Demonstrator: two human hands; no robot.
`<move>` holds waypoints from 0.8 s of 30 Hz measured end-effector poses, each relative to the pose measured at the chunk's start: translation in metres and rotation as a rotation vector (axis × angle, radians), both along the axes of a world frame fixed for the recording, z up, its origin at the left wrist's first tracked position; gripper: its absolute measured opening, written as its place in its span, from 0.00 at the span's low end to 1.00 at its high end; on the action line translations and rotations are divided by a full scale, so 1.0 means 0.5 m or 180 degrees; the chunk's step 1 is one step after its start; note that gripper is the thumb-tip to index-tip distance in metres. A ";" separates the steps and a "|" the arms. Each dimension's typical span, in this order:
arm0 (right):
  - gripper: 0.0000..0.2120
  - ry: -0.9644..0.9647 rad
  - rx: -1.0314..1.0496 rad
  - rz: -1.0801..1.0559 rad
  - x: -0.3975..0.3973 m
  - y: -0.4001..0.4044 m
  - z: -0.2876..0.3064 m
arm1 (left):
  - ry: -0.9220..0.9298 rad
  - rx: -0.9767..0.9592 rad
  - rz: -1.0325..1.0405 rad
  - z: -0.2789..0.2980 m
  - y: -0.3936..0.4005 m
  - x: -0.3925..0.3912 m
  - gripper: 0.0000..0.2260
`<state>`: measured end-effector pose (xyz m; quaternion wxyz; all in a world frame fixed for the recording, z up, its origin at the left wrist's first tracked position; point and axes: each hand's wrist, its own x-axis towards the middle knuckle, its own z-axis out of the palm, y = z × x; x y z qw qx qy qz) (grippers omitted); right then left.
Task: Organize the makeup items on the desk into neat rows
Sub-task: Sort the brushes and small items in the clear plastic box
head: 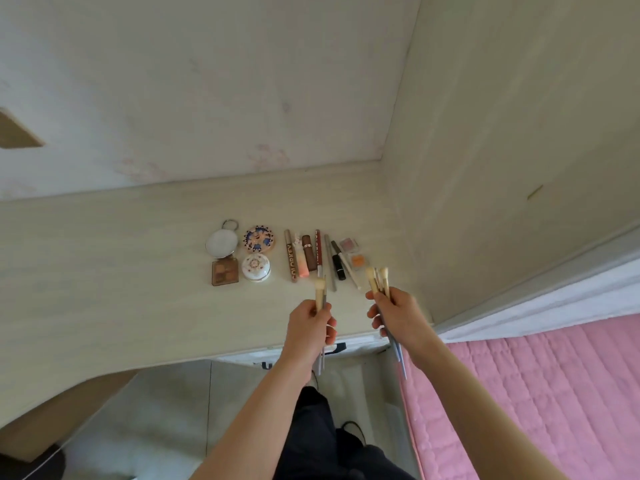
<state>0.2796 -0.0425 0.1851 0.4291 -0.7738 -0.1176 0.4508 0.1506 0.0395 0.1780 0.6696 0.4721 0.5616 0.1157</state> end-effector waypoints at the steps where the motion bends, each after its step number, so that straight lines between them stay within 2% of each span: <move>1: 0.11 -0.0035 -0.0036 -0.0038 0.010 0.013 -0.002 | 0.0009 -0.0028 -0.0060 -0.005 0.015 0.012 0.06; 6: 0.10 -0.0324 -0.0165 -0.0203 0.061 0.060 -0.023 | -0.0014 -0.0205 -0.0447 -0.012 0.066 0.075 0.05; 10: 0.09 -0.0445 -0.0273 -0.0235 0.103 0.083 -0.041 | 0.0053 -0.0114 -0.0801 -0.020 0.090 0.134 0.06; 13: 0.09 -0.0431 -0.0341 -0.0211 0.131 0.093 -0.052 | 0.0277 0.0083 -0.0834 -0.033 0.100 0.172 0.06; 18: 0.09 -0.0372 -0.0520 -0.0247 0.175 0.114 -0.077 | 0.0343 -0.0036 -0.0746 -0.045 0.109 0.224 0.06; 24: 0.07 -0.0493 -0.0742 -0.0176 0.211 0.137 -0.110 | 0.0691 0.0156 -0.1019 -0.084 0.123 0.294 0.04</move>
